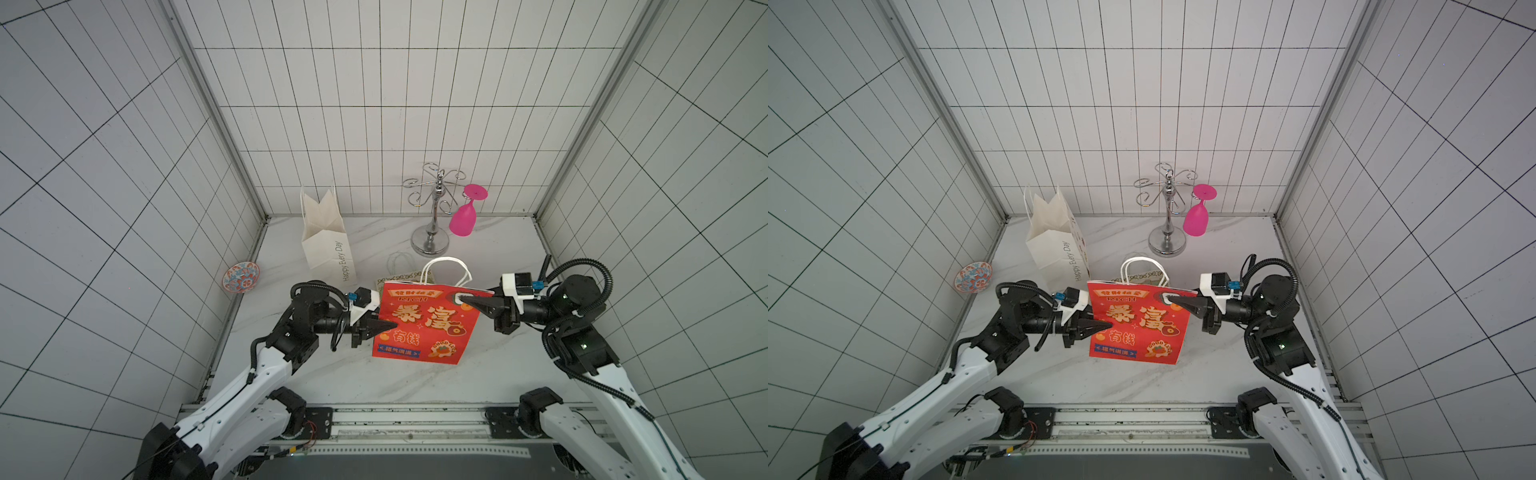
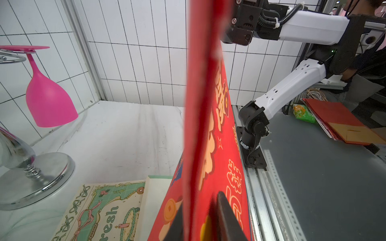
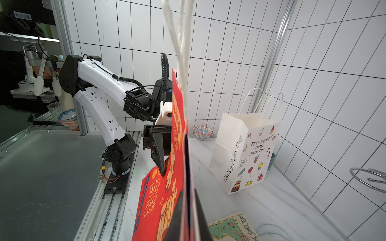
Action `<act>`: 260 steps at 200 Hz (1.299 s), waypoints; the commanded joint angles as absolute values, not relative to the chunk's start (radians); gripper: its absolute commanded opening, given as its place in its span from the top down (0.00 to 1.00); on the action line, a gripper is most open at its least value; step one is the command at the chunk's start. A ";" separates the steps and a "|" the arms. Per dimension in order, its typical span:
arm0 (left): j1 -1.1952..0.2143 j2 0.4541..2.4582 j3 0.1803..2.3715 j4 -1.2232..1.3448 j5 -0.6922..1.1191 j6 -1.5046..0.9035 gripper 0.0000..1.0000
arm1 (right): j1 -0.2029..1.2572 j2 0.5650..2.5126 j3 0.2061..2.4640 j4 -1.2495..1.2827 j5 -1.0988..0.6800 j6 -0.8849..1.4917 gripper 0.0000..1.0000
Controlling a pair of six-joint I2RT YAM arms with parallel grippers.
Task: Put away the paper bag
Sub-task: Press the paper bag.
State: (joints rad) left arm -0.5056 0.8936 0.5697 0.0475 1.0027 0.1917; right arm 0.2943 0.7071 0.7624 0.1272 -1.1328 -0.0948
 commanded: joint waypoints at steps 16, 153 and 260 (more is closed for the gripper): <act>-0.496 0.886 0.592 0.032 0.995 0.204 0.77 | 0.287 0.690 0.846 0.114 -1.117 -0.120 1.00; -0.565 0.707 0.537 0.279 0.356 -0.219 0.10 | 0.837 0.729 0.730 0.078 0.063 -0.052 1.00; -0.797 0.712 0.499 0.268 0.029 -0.312 0.11 | 1.161 0.998 0.621 0.486 0.825 -0.017 1.00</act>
